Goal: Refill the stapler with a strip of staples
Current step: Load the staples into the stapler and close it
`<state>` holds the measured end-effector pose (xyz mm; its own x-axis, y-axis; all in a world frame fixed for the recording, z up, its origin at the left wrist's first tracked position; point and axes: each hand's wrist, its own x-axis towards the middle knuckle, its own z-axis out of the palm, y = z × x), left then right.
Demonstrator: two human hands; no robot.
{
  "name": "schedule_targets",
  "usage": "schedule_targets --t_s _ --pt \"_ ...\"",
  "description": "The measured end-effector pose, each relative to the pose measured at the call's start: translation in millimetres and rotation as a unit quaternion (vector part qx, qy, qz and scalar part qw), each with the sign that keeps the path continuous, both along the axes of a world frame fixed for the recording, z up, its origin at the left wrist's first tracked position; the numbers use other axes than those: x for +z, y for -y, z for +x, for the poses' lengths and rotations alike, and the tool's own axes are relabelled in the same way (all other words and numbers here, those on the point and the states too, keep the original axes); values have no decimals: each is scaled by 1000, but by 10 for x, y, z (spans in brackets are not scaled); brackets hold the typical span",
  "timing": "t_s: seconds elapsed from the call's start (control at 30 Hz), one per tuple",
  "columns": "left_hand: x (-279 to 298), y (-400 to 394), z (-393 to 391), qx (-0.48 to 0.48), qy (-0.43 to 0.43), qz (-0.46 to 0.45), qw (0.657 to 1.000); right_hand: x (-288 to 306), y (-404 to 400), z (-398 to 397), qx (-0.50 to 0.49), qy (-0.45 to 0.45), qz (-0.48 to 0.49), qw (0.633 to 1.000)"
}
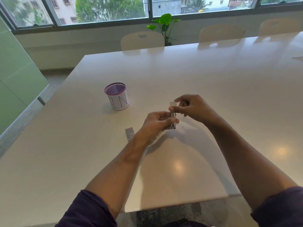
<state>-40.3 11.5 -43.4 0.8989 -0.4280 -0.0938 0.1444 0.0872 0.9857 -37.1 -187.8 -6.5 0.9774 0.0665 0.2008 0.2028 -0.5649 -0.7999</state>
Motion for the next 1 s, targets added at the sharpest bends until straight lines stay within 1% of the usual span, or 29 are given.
schedule_targets --t_s 0.07,0.1,0.17,0.23,0.33,0.5,0.53,0.57,0.63,0.67,0.73,0.8,0.83,0.87,0.97,1.0 --pt "-5 6 -16 12 4 19 1000 -69 -58 1 1 -55 45 997" --pt "-2 12 -27 17 5 30 999 -95 -86 -1 -1 -69 66 995" --pt "13 19 -44 24 9 49 998 -119 -129 -3 -13 -80 99 992" --pt "32 29 -52 26 13 52 998 -119 -155 2 -21 -85 112 990" --pt "68 43 -74 32 16 69 997 -121 -191 4 -34 -89 108 990" --pt "103 44 -100 24 28 99 994 -110 -236 -2 -63 -83 75 992" --pt "110 29 -91 23 46 127 991 -99 -236 -7 -71 -81 59 992" --pt "119 6 -70 30 85 183 979 -88 -235 -14 -76 -81 44 993" --pt "149 -72 -33 66 191 319 926 -79 -226 -34 -75 -91 29 993" --pt "176 -130 -19 93 230 356 901 -72 -217 -39 -77 -97 28 992" --pt "214 -287 -9 146 273 393 866 -46 -206 -37 -90 -103 16 990" --pt "204 -467 8 181 306 449 820 -10 -202 -15 -115 -96 -35 988" --pt "173 -555 12 181 316 487 794 6 -205 -5 -128 -90 -72 985" --pt "131 -627 13 169 316 518 777 20 -213 3 -137 -86 -107 981" --pt "-64 -741 2 78 256 569 777 33 -238 29 -137 -100 -189 967" --pt "-126 -744 1 42 248 588 769 31 -248 33 -132 -111 -211 962"
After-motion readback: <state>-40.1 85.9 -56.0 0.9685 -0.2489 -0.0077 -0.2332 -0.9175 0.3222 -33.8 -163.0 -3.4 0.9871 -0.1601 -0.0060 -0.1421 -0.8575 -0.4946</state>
